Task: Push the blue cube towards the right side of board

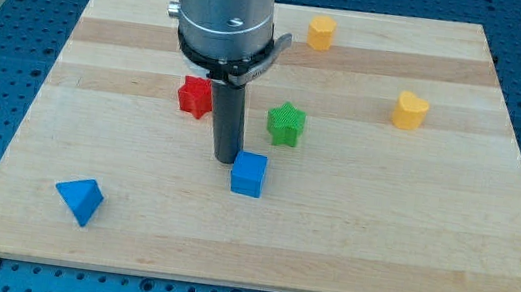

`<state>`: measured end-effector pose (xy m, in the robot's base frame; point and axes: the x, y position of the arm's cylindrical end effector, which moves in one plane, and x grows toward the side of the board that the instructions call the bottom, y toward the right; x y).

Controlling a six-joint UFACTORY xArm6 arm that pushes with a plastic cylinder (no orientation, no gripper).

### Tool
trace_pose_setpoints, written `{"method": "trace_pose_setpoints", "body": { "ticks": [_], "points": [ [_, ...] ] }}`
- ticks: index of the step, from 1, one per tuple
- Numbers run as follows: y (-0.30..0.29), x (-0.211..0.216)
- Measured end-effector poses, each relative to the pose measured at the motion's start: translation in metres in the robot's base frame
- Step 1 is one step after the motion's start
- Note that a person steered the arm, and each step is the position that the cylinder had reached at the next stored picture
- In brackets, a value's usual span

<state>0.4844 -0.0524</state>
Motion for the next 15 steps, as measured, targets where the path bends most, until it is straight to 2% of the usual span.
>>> {"method": "trace_pose_setpoints", "body": {
  "ticks": [2,3,4,6,7,8,10,12,15],
  "points": [
    [-0.013,0.014],
    [-0.008,0.041],
    [0.021,0.044],
    [0.019,-0.03],
    [0.011,-0.024],
    [-0.01,0.002],
    [-0.002,0.011],
    [0.057,0.025],
    [0.134,0.013]
  ]
}}
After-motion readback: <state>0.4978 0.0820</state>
